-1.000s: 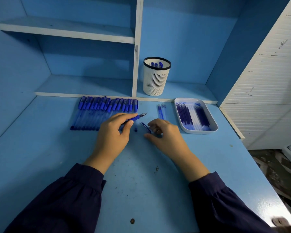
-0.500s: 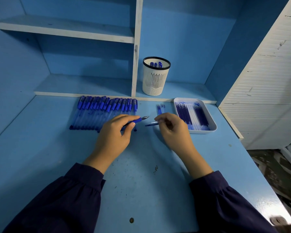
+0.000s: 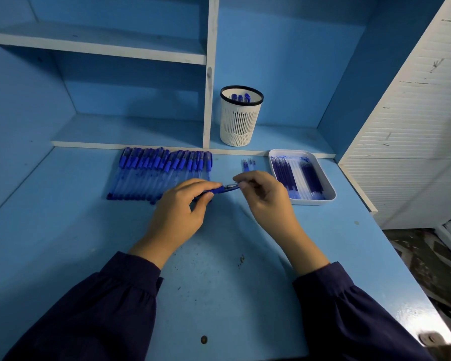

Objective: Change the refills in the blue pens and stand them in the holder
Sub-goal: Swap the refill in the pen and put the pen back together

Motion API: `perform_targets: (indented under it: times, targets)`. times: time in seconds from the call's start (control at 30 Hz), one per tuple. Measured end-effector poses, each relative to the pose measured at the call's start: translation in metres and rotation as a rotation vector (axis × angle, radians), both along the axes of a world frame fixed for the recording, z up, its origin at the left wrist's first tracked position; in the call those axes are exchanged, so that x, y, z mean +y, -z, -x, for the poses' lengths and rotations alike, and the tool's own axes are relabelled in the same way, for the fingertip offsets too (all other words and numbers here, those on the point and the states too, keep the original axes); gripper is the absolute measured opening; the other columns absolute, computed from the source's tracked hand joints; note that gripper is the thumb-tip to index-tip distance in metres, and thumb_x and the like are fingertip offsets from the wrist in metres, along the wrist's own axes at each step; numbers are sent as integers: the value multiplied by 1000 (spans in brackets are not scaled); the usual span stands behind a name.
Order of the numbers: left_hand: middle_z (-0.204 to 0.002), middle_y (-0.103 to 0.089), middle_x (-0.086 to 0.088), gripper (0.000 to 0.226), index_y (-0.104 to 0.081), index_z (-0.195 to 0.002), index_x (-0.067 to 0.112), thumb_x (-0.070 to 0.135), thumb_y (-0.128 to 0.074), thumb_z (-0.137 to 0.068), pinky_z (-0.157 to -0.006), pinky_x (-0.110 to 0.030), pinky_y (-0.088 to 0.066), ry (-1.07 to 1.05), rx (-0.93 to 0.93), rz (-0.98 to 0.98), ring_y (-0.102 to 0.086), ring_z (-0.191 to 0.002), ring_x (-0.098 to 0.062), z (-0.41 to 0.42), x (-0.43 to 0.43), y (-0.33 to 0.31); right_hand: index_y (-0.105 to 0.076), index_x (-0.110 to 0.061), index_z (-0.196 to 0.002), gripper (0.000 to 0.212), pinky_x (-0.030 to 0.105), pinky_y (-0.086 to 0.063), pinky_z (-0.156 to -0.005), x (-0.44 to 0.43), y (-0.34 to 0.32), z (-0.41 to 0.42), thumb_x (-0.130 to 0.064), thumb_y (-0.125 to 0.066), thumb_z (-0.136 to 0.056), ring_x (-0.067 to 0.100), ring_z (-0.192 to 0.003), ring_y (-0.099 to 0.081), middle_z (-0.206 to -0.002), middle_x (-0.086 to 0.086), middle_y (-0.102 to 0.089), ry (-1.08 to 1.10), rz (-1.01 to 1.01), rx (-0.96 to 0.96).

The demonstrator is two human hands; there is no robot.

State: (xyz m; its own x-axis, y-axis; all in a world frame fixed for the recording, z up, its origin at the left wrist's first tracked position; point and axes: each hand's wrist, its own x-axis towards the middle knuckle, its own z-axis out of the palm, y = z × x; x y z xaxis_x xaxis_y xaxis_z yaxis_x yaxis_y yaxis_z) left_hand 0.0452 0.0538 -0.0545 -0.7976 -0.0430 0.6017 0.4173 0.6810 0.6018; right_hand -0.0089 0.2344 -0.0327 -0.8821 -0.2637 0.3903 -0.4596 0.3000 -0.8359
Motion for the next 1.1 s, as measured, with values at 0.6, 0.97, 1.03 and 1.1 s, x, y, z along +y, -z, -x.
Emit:
perform_targets:
  times: [0.6, 0.97, 1.03, 1.1]
  targets:
    - [-88, -66, 13, 32, -74, -110, 12, -8, -64, -88, -62, -14, -51, 47, 19, 0, -62, -83, 9, -3, -3, 4, -73, -15, -91, 14, 17, -51, -71, 8, -1, -2, -3, -70, -85, 6, -67, -65, -70, -4, -70, -139, 57, -189]
    - [-95, -68, 7, 27, -73, -112, 7, -6, -63, -90, -77, -11, -51, 29, 95, -24, -62, -88, 4, -3, 1, -1, -71, -2, -99, 13, 10, -44, -68, 5, -3, -7, 1, -66, -87, -2, -67, -61, -69, -19, -66, -146, 141, -118]
    - [-98, -70, 1, 24, -72, -112, 7, -2, -64, -91, -78, -12, -51, 17, 124, -25, -64, -88, -4, -1, 2, -3, -70, -1, -102, 15, 11, -45, -71, 1, -6, -9, 1, -65, -88, -2, -73, -62, -81, -14, -68, -122, 171, -70]
    - [-99, -71, -1, 23, -71, -113, 7, 1, -64, -92, -75, -19, -53, 11, 133, -32, -64, -85, -10, 1, 4, -3, -69, -5, -104, 17, 15, -46, -77, -2, -8, -10, 0, -64, -89, 3, -82, -63, -92, -3, -69, -94, 198, -32]
